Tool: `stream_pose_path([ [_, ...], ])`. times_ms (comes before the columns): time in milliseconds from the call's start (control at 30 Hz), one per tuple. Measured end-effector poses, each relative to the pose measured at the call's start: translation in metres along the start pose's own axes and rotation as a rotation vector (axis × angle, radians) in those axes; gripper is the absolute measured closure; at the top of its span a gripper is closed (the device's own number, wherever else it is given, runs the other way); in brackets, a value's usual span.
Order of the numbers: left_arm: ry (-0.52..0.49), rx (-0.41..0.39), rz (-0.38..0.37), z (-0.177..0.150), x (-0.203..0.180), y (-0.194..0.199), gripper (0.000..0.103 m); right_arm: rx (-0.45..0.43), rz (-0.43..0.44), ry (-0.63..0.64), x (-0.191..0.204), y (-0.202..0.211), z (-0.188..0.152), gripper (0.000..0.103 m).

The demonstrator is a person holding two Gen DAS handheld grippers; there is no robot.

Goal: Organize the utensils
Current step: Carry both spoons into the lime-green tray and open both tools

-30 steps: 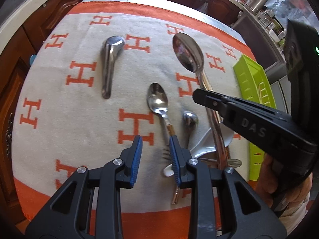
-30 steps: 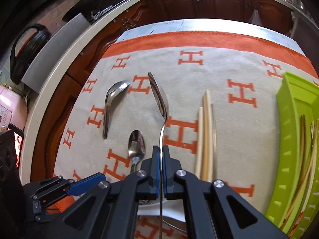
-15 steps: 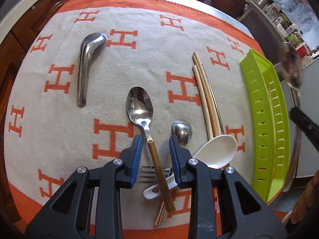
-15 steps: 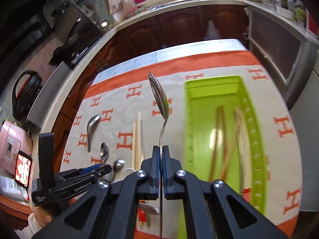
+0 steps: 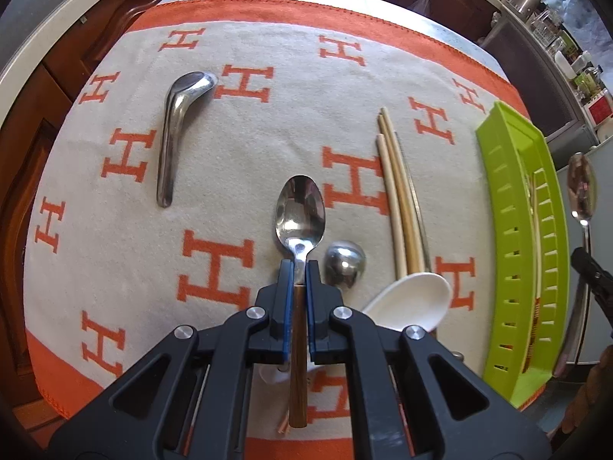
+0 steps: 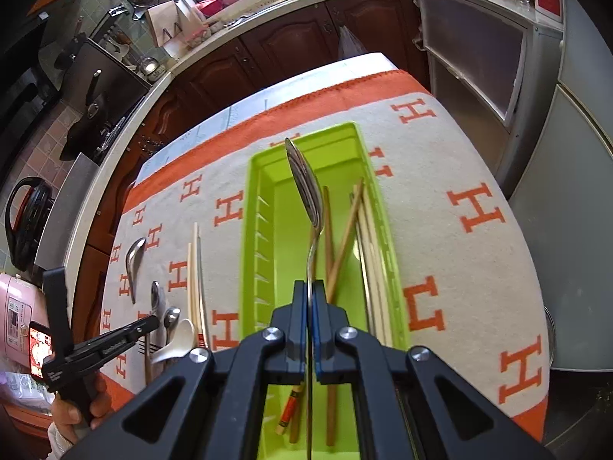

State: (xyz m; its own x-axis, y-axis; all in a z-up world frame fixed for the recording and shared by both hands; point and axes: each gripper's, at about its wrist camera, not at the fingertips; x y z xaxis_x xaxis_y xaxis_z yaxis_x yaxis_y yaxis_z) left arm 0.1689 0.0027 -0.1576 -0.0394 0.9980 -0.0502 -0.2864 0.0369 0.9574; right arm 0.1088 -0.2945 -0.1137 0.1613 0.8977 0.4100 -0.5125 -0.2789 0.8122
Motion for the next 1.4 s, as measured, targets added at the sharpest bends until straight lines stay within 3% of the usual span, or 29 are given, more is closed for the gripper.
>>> stream_pose_path([
  [333,-0.021,-0.040,-0.101,-0.006,-0.027,0.051,0.099,0.036,-0.039,-0.039,-0.022,-0.009,-0.006,0.101],
  [700,-0.185,-0.069,-0.218,0.002,-0.126,0.088,0.099,0.109,-0.022,-0.082,-0.032,-0.027,-0.008,0.101],
  [967,-0.237,-0.042,-0.231,0.006,-0.168,0.083,0.099,0.093,0.053,-0.057,-0.016,-0.029,-0.002,0.101],
  [1167,-0.244,-0.038,-0.226,0.012,-0.178,0.076,0.099,0.178,0.186,-0.111,-0.005,-0.050,-0.003,0.100],
  [1233,-0.239,-0.032,-0.226,0.014,-0.179,0.073,0.099,0.226,0.247,-0.168,-0.006,-0.060,-0.006,0.096],
  [1400,-0.231,-0.016,-0.222,0.015,-0.178,0.066,0.099,0.252,0.186,-0.214,-0.018,-0.067,-0.012,0.093],
])
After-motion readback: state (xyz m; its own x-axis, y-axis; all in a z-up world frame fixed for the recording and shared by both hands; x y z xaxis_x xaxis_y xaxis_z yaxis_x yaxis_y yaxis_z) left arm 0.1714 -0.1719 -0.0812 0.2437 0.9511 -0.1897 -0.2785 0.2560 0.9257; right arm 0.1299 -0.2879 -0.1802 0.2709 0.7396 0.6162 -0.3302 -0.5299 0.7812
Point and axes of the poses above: each gripper's, at about its wrist camera, not at the fingertips, and y roughly against the way its jaws point, x to its left, z to its top, and after that the axes turned 4 degrees about z, right-handed
